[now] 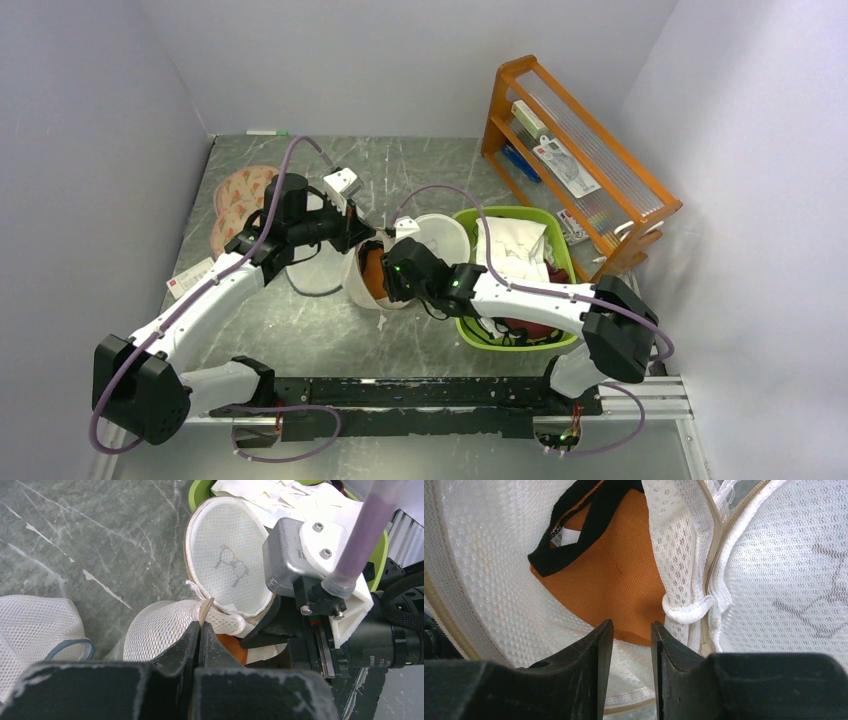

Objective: Unzip the laundry bag and remove the bra

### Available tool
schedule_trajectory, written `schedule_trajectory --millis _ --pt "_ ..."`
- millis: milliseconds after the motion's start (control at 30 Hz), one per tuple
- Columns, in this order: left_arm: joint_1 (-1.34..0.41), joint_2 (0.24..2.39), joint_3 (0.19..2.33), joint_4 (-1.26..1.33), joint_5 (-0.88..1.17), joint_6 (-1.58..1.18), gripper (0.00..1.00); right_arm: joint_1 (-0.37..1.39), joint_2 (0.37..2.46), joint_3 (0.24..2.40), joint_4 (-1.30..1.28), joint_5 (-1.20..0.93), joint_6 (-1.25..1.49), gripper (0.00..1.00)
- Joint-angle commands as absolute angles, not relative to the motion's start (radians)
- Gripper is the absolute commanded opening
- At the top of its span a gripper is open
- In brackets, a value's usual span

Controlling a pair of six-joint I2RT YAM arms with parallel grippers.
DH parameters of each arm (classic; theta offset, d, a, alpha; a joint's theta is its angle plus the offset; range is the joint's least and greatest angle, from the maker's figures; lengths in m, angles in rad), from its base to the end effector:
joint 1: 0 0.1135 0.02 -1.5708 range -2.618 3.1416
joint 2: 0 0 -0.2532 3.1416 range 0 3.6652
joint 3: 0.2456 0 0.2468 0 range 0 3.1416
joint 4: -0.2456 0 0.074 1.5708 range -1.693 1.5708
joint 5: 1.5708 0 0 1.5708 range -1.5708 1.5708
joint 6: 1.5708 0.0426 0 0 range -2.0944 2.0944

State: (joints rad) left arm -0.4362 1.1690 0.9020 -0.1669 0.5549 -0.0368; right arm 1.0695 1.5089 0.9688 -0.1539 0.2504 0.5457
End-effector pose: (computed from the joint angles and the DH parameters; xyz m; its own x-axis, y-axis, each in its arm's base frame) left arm 0.2332 -0.1335 0.2949 -0.4099 0.1566 -0.8986 0.7778 0.5745 -0.2547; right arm 0.1674 0.2836 0.2208 -0.6562 -0.1511 -0.7393 -0.4884 0.8319 0.2635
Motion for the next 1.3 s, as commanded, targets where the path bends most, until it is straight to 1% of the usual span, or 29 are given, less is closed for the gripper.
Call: schedule_trajectory --millis 0,267,600,633,667,733,833,1133,1200,1267 --pt "-0.445 1.152 0.908 -0.125 0.555 -0.023 0.07 1.091 1.509 0.994 -0.208 0.351 0.547 0.34" --pt "-0.445 1.154 0.909 -0.124 0.556 -0.025 0.07 1.105 1.528 1.032 -0.266 0.432 0.544 0.36" --pt "-0.445 1.154 0.908 -0.124 0.557 -0.026 0.07 1.113 1.537 1.031 -0.268 0.464 0.533 0.38" --pt "-0.446 1.154 0.909 -0.125 0.554 -0.025 0.07 1.112 1.545 1.032 -0.266 0.461 0.532 0.37" --pt "-0.446 1.152 0.908 -0.124 0.555 -0.025 0.07 1.112 1.551 1.035 -0.264 0.456 0.532 0.32" --pt "-0.446 1.152 0.909 -0.124 0.554 -0.025 0.07 1.113 1.565 1.041 -0.266 0.448 0.535 0.29" --pt "-0.446 1.152 0.908 -0.125 0.554 -0.025 0.07 1.112 1.575 1.037 -0.265 0.46 0.541 0.29" --pt "-0.448 1.146 0.908 -0.125 0.555 -0.026 0.07 1.112 1.618 1.035 -0.264 0.51 0.546 0.32" --pt "-0.447 1.146 0.907 -0.123 0.555 -0.026 0.07 1.113 1.632 1.039 -0.254 0.531 0.54 0.3" --pt "-0.448 1.146 0.907 -0.123 0.553 -0.026 0.07 1.112 1.644 1.052 -0.248 0.55 0.531 0.2"
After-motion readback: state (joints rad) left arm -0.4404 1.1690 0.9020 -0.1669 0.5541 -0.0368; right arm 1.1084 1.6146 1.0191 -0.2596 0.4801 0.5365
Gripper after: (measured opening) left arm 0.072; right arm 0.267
